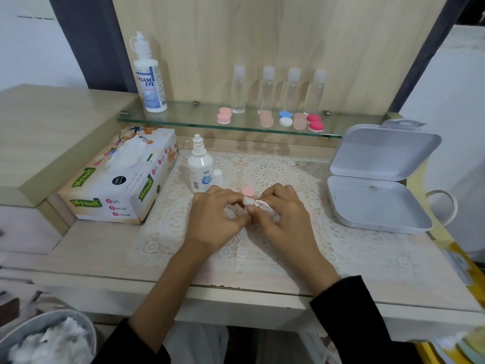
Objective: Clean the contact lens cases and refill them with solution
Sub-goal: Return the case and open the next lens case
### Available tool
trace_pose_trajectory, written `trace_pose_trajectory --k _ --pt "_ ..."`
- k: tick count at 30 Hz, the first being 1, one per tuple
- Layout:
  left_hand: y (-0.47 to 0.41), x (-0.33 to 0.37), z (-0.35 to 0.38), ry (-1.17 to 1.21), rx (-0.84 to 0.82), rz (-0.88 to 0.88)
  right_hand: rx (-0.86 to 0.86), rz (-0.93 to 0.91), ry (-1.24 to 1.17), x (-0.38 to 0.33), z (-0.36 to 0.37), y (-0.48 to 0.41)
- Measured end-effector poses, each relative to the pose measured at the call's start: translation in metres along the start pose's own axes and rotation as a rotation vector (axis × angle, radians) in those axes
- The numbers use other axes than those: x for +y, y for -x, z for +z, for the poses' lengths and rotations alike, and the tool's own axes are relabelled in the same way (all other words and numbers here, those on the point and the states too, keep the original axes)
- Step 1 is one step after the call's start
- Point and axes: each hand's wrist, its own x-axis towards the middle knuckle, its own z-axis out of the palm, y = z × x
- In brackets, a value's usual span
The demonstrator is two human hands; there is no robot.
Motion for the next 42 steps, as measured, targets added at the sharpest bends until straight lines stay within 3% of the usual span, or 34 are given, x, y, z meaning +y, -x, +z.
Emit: trace_pose_trajectory --k 8,13,24,31,42 --pt "0.000 -0.002 0.003 0.015 -0.038 -0.028 -0.038 0.032 -0.023 0.002 0.003 0.000" --pt "-0.001 -0.003 0.001 0.099 -0.027 -0.063 0.067 0.115 -0.167 0.003 -0.003 -0.003" --pt "-0.001 -0.009 0.006 -0.176 -0.123 -0.015 0.264 0.300 -0.402 -0.003 -0.013 -0.003" --pt "0.000 -0.005 0.004 -0.198 -0.145 -0.024 0.243 0.317 -0.453 -0.002 -0.014 -0.004" --pt "0.000 0.002 -0.003 0.111 0.015 -0.075 0.198 0.221 -0.414 -0.010 -0.015 -0.001"
